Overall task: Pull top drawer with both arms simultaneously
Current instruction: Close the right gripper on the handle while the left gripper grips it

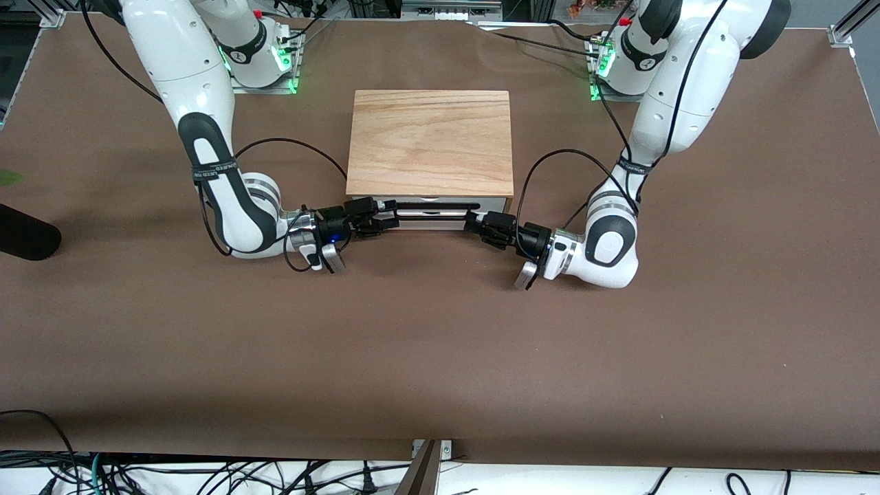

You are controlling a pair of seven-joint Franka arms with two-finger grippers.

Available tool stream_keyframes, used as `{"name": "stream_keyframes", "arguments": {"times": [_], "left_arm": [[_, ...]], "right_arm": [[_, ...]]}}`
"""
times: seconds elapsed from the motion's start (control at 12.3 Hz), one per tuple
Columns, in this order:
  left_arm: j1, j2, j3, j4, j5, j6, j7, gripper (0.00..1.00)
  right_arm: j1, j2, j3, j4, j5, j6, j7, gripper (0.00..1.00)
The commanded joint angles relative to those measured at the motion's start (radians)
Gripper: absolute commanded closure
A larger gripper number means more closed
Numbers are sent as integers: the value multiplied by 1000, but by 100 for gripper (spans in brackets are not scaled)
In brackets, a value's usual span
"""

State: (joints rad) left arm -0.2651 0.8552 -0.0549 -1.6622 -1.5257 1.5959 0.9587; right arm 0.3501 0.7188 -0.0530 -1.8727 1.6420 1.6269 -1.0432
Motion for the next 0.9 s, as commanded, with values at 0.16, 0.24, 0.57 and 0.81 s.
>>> {"name": "stream_keyframes", "arguments": {"times": [0.16, 0.24, 0.57, 0.81], "left_arm": [[-6, -38, 0, -31, -42, 6, -6, 96], [-8, -38, 0, -28, -60, 4, -8, 100], [-8, -38, 0, -25, -70, 6, -26, 100], [-8, -39, 0, -10, -68, 4, -61, 100]], "right_arm": [[-8, -7, -2, 3, 25, -18, -26, 55], [-8, -7, -2, 3, 25, -18, -26, 62], [-11, -7, -1, 3, 27, -18, -26, 80], [-14, -5, -4, 18, 36, -16, -18, 85]]}}
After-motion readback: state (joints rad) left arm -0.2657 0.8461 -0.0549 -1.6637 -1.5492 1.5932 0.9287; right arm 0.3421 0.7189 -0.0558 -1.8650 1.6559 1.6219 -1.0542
